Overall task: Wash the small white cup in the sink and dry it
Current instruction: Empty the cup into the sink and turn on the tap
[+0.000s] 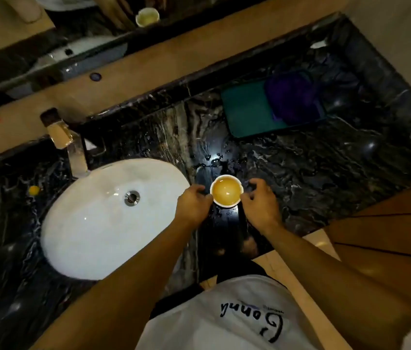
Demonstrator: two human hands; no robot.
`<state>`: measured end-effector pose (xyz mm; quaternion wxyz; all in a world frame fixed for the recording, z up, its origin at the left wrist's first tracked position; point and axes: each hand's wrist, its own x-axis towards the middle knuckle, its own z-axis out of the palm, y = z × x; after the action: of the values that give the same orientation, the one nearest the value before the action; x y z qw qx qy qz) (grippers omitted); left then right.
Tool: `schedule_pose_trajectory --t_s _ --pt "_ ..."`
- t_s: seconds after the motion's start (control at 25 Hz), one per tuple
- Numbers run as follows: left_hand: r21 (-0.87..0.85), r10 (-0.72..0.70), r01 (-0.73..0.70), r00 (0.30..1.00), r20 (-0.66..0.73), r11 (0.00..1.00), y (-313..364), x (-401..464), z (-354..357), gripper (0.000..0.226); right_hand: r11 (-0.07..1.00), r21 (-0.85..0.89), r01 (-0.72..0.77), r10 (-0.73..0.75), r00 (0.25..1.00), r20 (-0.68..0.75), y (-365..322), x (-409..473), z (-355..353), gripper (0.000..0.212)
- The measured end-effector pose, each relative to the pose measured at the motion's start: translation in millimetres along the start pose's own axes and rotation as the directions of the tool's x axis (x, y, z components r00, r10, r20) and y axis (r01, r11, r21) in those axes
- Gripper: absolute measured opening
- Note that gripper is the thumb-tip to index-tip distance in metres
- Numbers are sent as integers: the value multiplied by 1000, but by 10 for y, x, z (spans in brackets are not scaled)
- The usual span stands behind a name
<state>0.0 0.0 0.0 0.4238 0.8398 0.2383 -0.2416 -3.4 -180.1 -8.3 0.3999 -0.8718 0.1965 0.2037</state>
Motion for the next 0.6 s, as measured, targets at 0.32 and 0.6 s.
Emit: schedule_pose_trajectory --t_s 0.32,0.6 --pt "-53 -90 89 995 -33 995 213 63 203 31 996 -67 60 -57 997 56 -58 126 33 50" --pt "-82 -127 126 992 -3 989 213 80 154 29 998 -52 38 -34 997 71 -129 183 72 51"
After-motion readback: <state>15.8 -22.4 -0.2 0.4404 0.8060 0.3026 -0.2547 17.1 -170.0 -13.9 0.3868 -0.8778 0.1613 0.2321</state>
